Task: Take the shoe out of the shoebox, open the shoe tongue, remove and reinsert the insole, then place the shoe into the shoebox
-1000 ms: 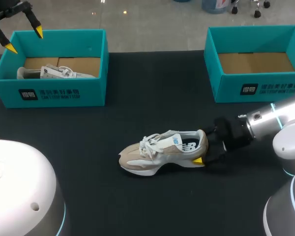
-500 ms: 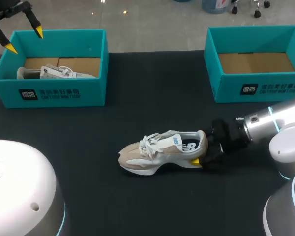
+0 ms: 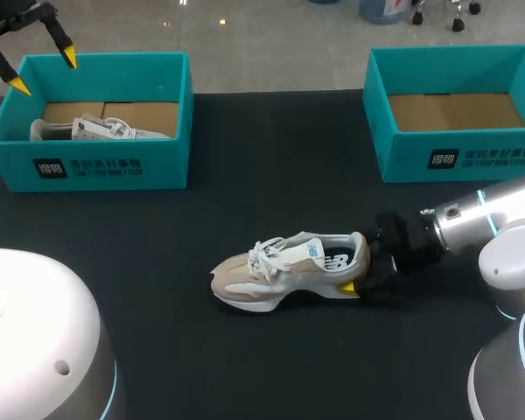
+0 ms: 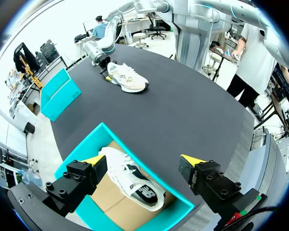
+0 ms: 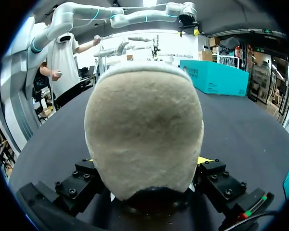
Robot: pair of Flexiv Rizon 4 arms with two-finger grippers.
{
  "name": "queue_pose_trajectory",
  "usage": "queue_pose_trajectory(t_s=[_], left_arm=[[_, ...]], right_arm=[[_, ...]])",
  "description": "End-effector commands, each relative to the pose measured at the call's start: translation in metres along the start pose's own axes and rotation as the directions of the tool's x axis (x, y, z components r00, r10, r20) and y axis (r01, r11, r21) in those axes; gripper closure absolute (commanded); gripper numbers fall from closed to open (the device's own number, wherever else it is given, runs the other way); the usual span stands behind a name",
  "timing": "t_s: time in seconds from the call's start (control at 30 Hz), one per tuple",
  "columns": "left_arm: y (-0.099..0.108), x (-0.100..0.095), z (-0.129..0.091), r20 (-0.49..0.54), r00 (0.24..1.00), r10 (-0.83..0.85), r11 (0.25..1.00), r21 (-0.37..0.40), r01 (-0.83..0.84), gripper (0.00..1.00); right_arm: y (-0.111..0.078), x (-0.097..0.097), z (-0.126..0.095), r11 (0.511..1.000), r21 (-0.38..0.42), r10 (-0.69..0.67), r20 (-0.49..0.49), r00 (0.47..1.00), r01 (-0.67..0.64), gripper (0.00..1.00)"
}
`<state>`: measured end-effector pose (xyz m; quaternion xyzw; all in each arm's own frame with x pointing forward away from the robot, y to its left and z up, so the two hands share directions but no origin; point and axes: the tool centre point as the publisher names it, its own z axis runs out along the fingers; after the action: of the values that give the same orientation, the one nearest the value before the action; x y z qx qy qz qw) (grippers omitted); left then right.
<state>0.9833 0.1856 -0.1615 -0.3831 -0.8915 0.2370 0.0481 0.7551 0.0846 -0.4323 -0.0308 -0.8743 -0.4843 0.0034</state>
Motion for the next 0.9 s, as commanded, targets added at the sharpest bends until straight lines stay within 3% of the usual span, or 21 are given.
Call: queue_pose_trajectory(t_s=[0.03,0.4,0.53,0.67,0.7,0.9], left_arm=[[0.000,0.000,-0.001,-0.002,1.000,0.001,1.000,0.000,-0.001,0.00],[0.000,0.000,-0.001,-0.002,1.000,0.001,1.000,0.000,-0.001,0.00],[-0.013,0.008,-0.004,0.035,0.985,-0.167,0.986,0.004,0.167,0.00],[-0.031,0.013,-0.008,0.077,0.952,-0.296,0.953,-0.049,0.300,0.00],[-0.034,0.014,-0.007,0.090,0.942,-0.324,0.945,-0.025,0.327,0.00],[-0.053,0.012,0.006,0.130,0.839,-0.529,0.837,-0.080,0.541,0.00]], right_arm=[[-0.002,0.002,0.006,1.000,0.003,0.001,0.002,1.000,-0.001,1.00],[-0.002,0.002,0.006,1.000,0.003,0.001,0.002,1.000,-0.001,1.00],[-0.002,0.002,0.006,1.000,0.003,0.001,0.002,1.000,-0.001,1.00],[-0.002,0.002,0.006,1.000,0.003,0.001,0.002,1.000,-0.001,1.00],[-0.002,0.002,0.006,1.000,0.003,0.001,0.002,1.000,-0.001,1.00],[-0.002,0.002,0.006,1.000,0.003,0.001,0.002,1.000,-0.001,1.00]])
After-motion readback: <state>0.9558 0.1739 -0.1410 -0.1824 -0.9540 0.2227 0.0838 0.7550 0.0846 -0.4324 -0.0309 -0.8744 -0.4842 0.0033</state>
